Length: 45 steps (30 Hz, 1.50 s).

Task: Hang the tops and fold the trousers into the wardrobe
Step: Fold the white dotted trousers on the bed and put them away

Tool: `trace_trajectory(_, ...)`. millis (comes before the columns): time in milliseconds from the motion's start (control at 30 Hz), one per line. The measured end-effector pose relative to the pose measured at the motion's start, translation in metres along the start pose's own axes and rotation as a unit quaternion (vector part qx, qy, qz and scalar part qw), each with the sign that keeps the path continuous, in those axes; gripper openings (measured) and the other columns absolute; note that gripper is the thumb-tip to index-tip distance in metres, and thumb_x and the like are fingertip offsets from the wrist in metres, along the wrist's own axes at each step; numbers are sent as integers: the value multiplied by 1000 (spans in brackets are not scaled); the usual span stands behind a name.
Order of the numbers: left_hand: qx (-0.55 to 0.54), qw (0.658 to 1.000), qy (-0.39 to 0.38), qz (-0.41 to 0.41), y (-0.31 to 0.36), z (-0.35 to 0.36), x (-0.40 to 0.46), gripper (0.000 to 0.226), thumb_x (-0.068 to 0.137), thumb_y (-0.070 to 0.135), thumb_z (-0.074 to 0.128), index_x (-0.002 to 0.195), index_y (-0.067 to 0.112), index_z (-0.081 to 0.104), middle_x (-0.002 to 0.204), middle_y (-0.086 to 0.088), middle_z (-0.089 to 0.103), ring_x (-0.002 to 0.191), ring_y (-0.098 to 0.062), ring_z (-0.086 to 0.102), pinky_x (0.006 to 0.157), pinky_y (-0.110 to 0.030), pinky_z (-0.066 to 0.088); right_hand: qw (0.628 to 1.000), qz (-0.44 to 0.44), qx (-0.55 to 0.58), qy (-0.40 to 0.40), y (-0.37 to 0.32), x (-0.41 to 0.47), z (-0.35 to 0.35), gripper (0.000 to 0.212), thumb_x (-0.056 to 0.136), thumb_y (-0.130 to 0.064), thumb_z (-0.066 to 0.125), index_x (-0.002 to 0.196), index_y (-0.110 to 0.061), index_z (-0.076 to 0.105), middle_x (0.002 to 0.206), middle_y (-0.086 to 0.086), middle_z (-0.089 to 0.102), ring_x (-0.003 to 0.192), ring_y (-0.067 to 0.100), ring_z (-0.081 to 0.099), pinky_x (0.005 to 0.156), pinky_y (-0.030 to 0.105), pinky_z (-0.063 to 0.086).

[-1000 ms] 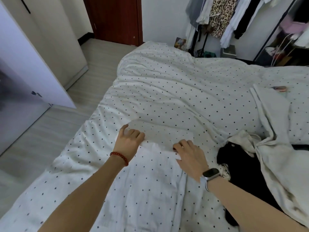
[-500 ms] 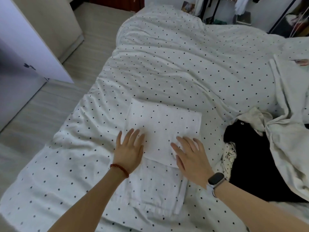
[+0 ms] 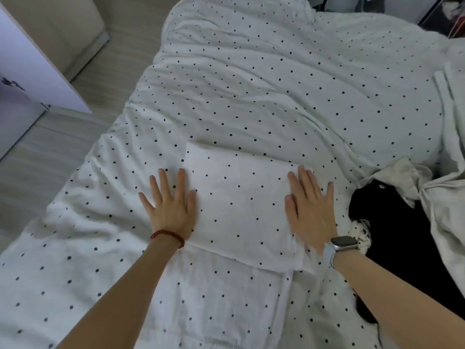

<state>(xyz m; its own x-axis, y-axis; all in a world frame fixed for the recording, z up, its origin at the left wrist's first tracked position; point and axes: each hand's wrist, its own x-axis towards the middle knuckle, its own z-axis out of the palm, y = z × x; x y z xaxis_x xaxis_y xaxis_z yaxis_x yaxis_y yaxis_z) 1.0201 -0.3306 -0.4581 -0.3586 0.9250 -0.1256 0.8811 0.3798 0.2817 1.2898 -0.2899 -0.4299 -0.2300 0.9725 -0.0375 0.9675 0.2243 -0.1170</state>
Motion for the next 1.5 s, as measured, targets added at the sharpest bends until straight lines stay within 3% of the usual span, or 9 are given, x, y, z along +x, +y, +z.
trace_trajectory(233, 74, 946, 14, 317, 33, 5, -44, 65, 90, 61, 25, 144, 24, 26, 152, -12, 26, 139, -33, 20, 107, -61, 22, 996, -9, 53, -68, -23, 59, -32, 50, 93, -37, 45, 138, -16, 38, 131, 10, 50, 124, 28, 42, 104, 41, 25)
trace_trajectory(500, 47, 972, -55, 224, 31, -10, -69, 75, 83, 42, 58, 146, 26, 20, 154, -10, 22, 140, -34, 22, 103, -62, 31, 996, -29, 45, -64, -56, 53, -78, 32, 90, -27, 49, 115, -9, 57, 111, 8, 61, 105, 27, 53, 88, 35, 32)
trace_trajectory(700, -204, 965, 130, 100, -13, -84, -103, 46, 91, 28, 38, 127, 1, 47, 137, -24, 42, 124, -38, 42, 98, -53, 40, 970, -221, 27, 96, -89, -49, -106, 12, 75, -21, 69, 83, -13, 67, 72, 1, 63, 63, 21, 58, 70, 33, 34)
trace_trajectory(967, -197, 966, 152, 72, -40, -111, -166, 53, 91, 36, 35, 131, 3, 47, 143, -20, 36, 131, -38, 34, 104, -55, 31, 932, -349, 47, -86, -112, -185, -59, 16, 61, -27, 75, 73, -28, 64, 64, -12, 55, 53, 8, 50, 55, 22, 41)
trace_trajectory(1100, -103, 994, -5, 17, -36, -77, -209, 75, 82, 61, 17, 144, 21, 33, 155, -8, 18, 144, -31, 8, 113, -57, 10, 908, -355, 71, -211, -92, -208, -34, 33, 82, -34, 40, 86, -19, 69, 77, -4, 64, 68, 18, 61, 63, 29, 50)
trace_trajectory(1233, 25, 987, -161, 1, -42, -28, -228, 91, 66, 71, -6, 148, 32, -5, 157, -2, -14, 143, -29, -14, 113, -55, 0, 949, -282, 106, -89, -87, -180, -32, 35, 85, -29, 39, 96, -13, 68, 88, 1, 64, 77, 22, 62, 61, 30, 52)
trace_trajectory(1333, 16, 991, -132, -21, -44, -10, -224, 86, 73, 72, 5, 149, 32, 0, 158, -4, -7, 144, -32, -9, 111, -58, 0, 975, -186, 102, -70, -93, -136, -33, 45, 88, -33, 40, 123, -9, 56, 116, 11, 58, 103, 33, 57, 80, 45, 50)
trace_trajectory(1433, 32, 996, -79, -16, -45, -3, -226, 76, 85, 63, 41, 148, 31, 14, 157, -8, 12, 143, -37, 9, 108, -63, 10, 951, -85, 115, -273, -95, -103, -24, 66, 92, -45, 46, 146, -17, 21, 143, 7, 36, 131, 26, 33, 102, 40, 36)
trace_trajectory(1500, 38, 997, -61, -23, -46, 0, -230, 74, 82, 60, 46, 144, 31, 16, 153, -12, 24, 139, -40, 22, 103, -65, 20, 936, -60, 139, -318, -99, -96, -20, 66, 87, -47, 54, 141, -20, 27, 141, 3, 36, 133, 24, 29, 103, 40, 36)
